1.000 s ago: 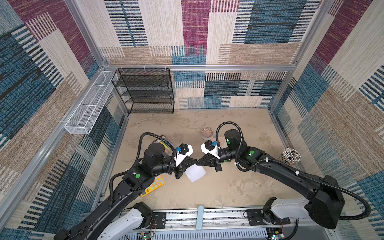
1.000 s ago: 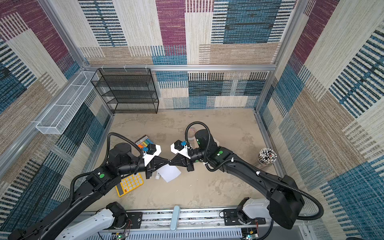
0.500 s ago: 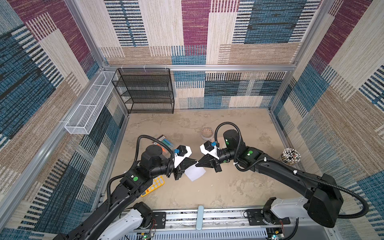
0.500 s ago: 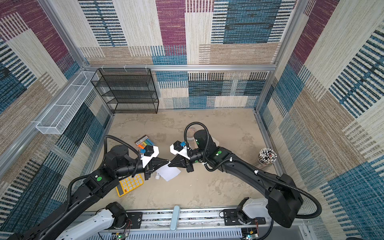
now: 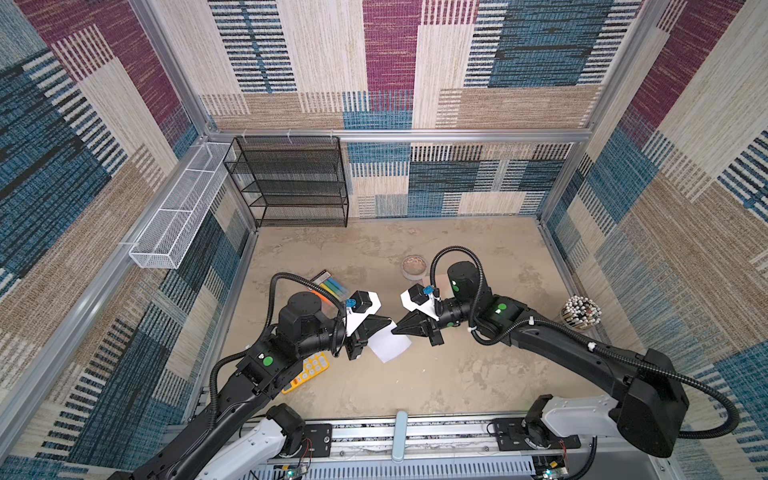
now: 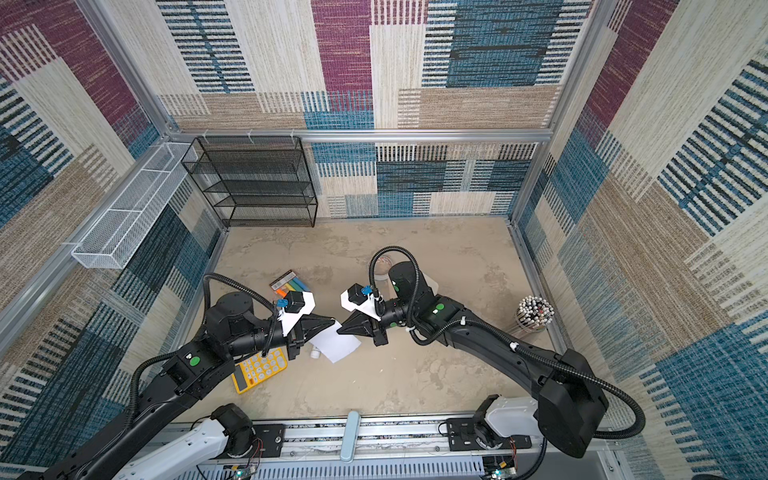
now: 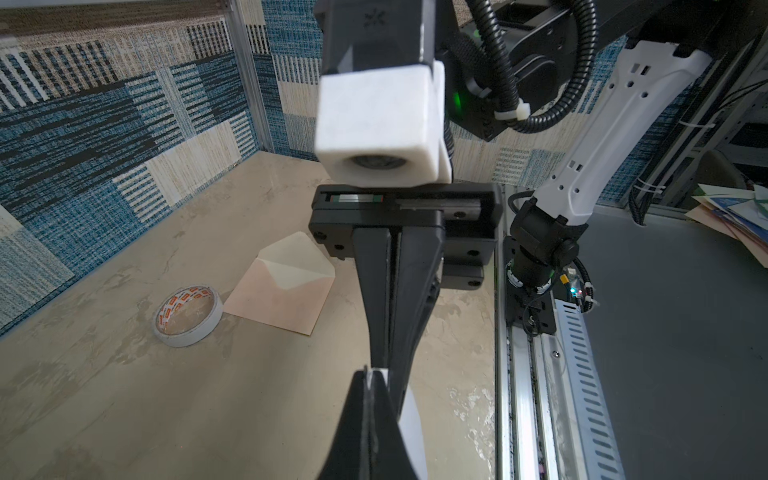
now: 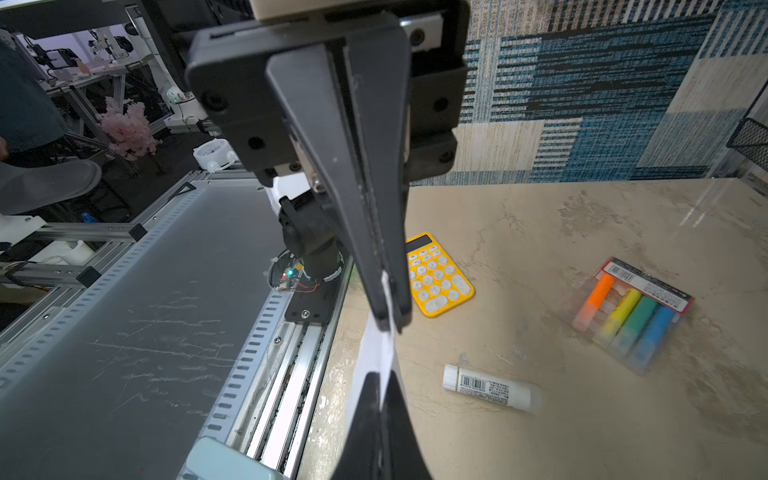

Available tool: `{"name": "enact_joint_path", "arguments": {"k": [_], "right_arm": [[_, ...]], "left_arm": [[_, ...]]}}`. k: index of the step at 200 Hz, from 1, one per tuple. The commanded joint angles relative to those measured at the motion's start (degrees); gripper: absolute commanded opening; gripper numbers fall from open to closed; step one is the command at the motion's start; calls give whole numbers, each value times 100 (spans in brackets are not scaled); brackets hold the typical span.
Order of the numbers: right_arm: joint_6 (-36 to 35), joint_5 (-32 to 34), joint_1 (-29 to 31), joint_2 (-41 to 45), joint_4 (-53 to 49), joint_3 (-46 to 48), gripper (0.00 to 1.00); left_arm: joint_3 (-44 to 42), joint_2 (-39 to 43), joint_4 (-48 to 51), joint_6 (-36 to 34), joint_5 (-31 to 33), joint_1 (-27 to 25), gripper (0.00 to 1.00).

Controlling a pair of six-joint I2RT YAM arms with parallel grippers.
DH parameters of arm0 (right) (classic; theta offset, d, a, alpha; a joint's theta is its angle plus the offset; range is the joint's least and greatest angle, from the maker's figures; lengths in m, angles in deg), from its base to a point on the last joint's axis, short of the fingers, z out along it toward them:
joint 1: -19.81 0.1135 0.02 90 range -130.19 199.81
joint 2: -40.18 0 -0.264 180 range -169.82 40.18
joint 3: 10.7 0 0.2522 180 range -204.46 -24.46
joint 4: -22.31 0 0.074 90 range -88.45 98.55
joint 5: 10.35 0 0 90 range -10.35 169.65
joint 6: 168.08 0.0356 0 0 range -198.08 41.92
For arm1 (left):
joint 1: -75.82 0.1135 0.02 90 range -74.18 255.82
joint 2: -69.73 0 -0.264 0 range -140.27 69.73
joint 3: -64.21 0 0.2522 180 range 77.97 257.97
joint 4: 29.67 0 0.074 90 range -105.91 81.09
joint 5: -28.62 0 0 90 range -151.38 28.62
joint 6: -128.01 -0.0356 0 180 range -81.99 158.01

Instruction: Place the letter into the envelope and seal it

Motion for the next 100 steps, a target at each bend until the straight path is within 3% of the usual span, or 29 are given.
{"name": "enact_joint_path", "arguments": {"k": [1, 19, 31, 60, 71, 79, 86, 100], "right_arm": [[-212, -142, -6, 56, -112, 78, 0], [-204, -54, -9, 38, -96, 87, 8], [-254, -58, -7, 12, -185, 58, 0], [-321, 42, -5, -17, -258, 59, 0], [-306, 91, -8, -3, -200, 107, 14], [-320, 93, -6, -6, -204, 117, 17], [-328, 91, -8, -15, -228, 112, 15], [-355, 91, -4, -36, -298, 109, 0]], "left_arm": [[40, 71, -93, -215, 52, 8, 0], [56, 78, -66, -239, 68, 6, 0], [73, 87, -47, -247, 70, 14, 0], [98, 105, -19, -276, 91, 9, 0], [94, 101, -25, -279, 95, 6, 0], [94, 105, -34, -277, 103, 10, 0], [99, 107, -36, -272, 109, 7, 0], [99, 107, -48, -275, 134, 10, 0]]}}
